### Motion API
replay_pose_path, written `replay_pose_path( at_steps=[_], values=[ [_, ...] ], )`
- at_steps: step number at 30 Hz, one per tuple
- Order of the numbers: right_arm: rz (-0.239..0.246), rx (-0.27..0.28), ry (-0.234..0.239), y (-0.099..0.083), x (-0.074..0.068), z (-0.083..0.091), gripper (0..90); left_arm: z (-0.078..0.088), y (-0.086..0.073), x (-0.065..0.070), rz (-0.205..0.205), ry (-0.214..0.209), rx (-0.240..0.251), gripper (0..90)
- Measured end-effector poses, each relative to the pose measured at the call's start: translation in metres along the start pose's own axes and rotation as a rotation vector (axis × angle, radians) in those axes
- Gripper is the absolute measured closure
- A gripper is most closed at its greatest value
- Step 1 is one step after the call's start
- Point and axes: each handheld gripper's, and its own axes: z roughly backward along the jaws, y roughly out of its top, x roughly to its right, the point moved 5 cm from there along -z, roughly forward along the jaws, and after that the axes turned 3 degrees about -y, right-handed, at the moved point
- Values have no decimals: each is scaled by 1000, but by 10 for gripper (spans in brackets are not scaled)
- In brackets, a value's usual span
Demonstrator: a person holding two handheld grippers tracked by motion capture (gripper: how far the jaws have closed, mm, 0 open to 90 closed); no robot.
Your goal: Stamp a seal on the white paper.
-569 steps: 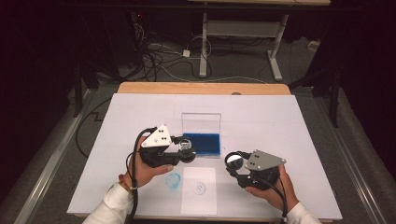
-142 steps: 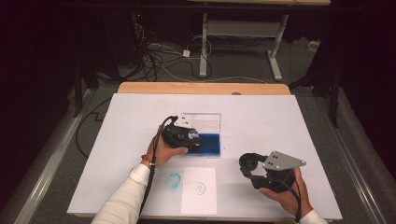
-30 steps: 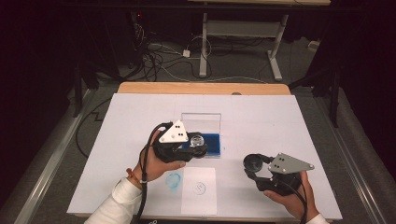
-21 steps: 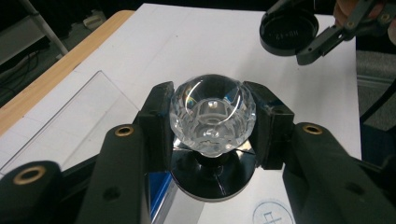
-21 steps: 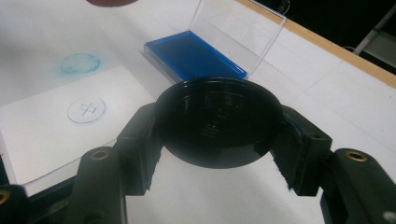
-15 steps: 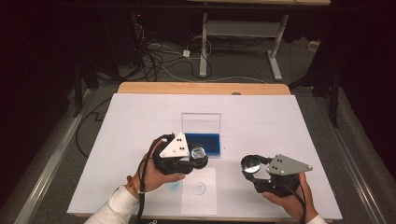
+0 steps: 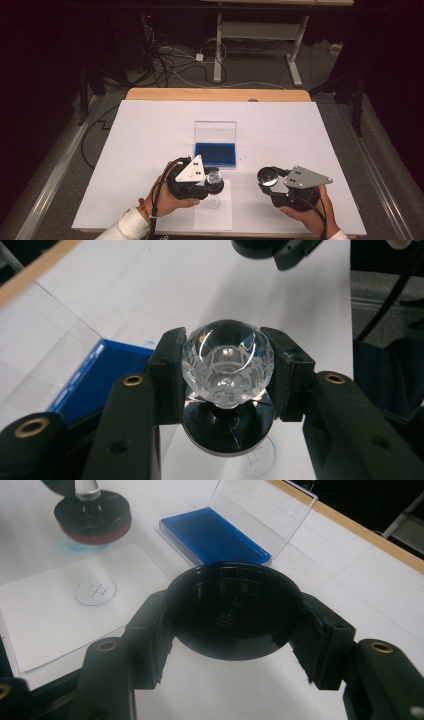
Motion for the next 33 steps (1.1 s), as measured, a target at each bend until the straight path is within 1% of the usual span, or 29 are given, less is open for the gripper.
replay_pose_path(
  at_steps=[2, 4, 6, 7, 9, 10, 12, 13, 15, 17, 18, 20, 21, 24, 25, 27, 29, 31, 33],
  values=[
    [0, -3, -1, 0, 0, -1, 384, -1, -3, 1, 7, -8, -4, 544],
    [1, -7, 0, -1, -1, -2, 384, -3, -6, 2, 1, -1, -18, 544],
    [2, -10, 1, -1, -1, -2, 384, -5, -10, 3, 7, -11, -28, 544],
    [2, -10, 3, -1, -1, -2, 384, -7, -12, 3, 8, -6, -30, 544],
    [4, -12, 3, -2, -1, -3, 384, -10, -16, 5, 8, -19, -43, 544],
    [5, -13, 4, -2, -2, -3, 384, -12, -18, 6, 2, -11, -49, 544],
    [9, -15, 5, -2, -2, -4, 384, -15, -21, 8, 5, -18, -61, 544],
    [7, -15, 4, -2, -2, -4, 385, -16, -22, 8, 5, -13, -63, 544],
    [8, -17, 5, -2, -2, -4, 384, -16, -25, 9, 11, -20, -62, 544],
    [11, -19, 6, -2, -3, -4, 384, -16, -26, 9, 15, -14, -57, 544],
    [9, -19, 6, -2, -3, -5, 384, -16, -27, 9, 17, -24, -59, 544],
    [10, -21, 6, -2, -3, -5, 384, -16, -28, 9, 20, -16, -58, 544],
    [10, -20, 6, -2, -3, -5, 384, -16, -28, 9, 21, -26, -59, 544],
    [9, -22, 7, -3, -3, -5, 385, -18, -31, 10, 19, -10, -62, 544],
    [9, -21, 8, -3, -3, -5, 384, -18, -31, 10, 24, -17, -62, 544],
    [10, -23, 7, -3, -3, -5, 385, -20, -33, 11, 21, -16, -70, 544],
    [12, -24, 9, -3, -3, -5, 385, -21, -35, 12, 30, -26, -66, 544],
    [10, -23, 8, -3, -3, -5, 384, -22, -37, 12, 28, -28, -74, 544],
    [12, -24, 9, -3, -3, -5, 385, -23, -38, 13, 37, -35, -68, 544]
  ],
)
